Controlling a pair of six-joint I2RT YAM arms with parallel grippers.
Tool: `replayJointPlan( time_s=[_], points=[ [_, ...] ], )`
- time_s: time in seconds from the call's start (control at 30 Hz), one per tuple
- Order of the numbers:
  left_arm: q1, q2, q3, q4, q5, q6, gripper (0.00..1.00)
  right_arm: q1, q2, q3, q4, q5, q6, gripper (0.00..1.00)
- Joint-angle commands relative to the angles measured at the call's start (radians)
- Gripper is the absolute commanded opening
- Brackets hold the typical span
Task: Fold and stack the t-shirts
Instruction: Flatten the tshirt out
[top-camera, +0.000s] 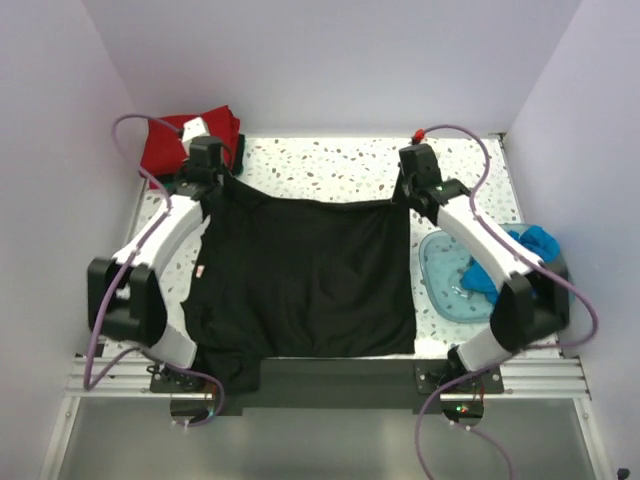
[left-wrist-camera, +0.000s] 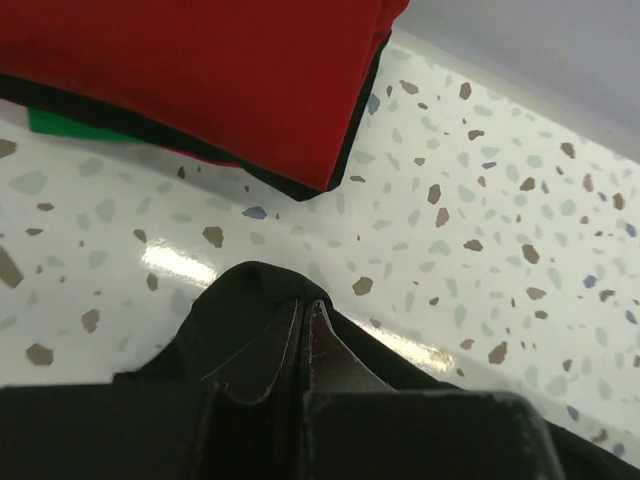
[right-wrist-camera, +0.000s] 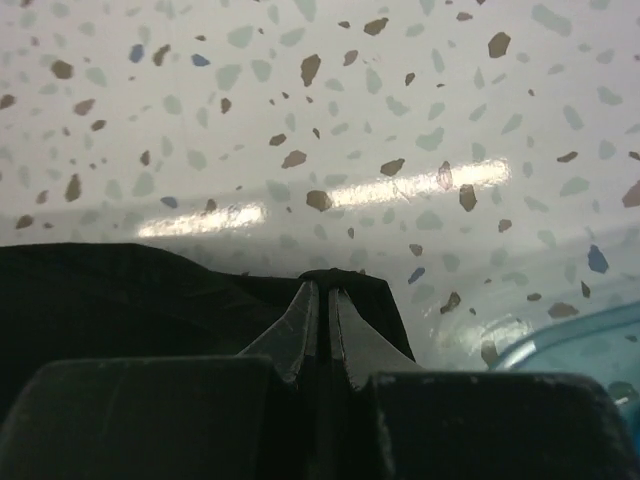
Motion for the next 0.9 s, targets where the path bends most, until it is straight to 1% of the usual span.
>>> replayJointPlan(
  time_s=[0.0, 0.03, 0.07, 0.1, 0.13, 0.2, 0.27, 0.4, 0.5, 0.57, 0.73, 0.8, 0.87],
  points=[
    [0.010, 0.189, 0.074, 0.204, 0.000, 0.056, 0.00, -0.081, 0.178, 0.094, 0.132, -0.096, -0.004, 0.00],
    [0.010, 0.235, 0.132, 0.202, 0.002, 0.064, 0.00, -0.092, 0.223, 0.120, 0.139, -0.122, -0.013, 0.00],
    [0.010, 0.278, 0.165, 0.181, 0.002, 0.069, 0.00, -0.109, 0.305, 0.166, 0.150, -0.134, -0.021, 0.00],
    [0.010, 0.352, 0.198, 0.172, 0.003, 0.070, 0.00, -0.117, 0.342, 0.192, 0.159, -0.142, -0.027, 0.00],
    [0.010, 0.381, 0.249, 0.167, 0.003, 0.075, 0.00, -0.124, 0.375, 0.221, 0.161, -0.160, -0.038, 0.00],
    [0.010, 0.444, 0.284, 0.170, -0.006, 0.081, 0.00, -0.143, 0.469, 0.306, 0.155, -0.160, -0.052, 0.00],
    [0.010, 0.469, 0.314, 0.184, -0.014, 0.087, 0.00, -0.158, 0.513, 0.362, 0.130, -0.168, -0.036, 0.00],
    [0.010, 0.489, 0.334, 0.159, -0.018, 0.075, 0.00, -0.166, 0.554, 0.390, 0.132, -0.199, -0.038, 0.00],
    [0.010, 0.432, 0.276, 0.153, -0.030, 0.050, 0.00, -0.168, 0.548, 0.389, 0.112, -0.214, -0.055, 0.00],
    [0.010, 0.386, 0.194, 0.150, -0.038, 0.023, 0.00, -0.168, 0.524, 0.360, 0.109, -0.228, -0.059, 0.00],
    [0.010, 0.187, -0.029, 0.136, -0.038, -0.037, 0.00, -0.168, 0.469, 0.297, 0.081, -0.229, -0.072, 0.00],
    [0.010, 0.107, -0.086, 0.119, -0.044, -0.068, 0.00, -0.168, 0.435, 0.256, 0.078, -0.223, -0.076, 0.00],
    [0.010, 0.060, -0.152, 0.095, -0.038, -0.088, 0.00, -0.168, 0.409, 0.237, 0.054, -0.200, -0.084, 0.00]
  ],
)
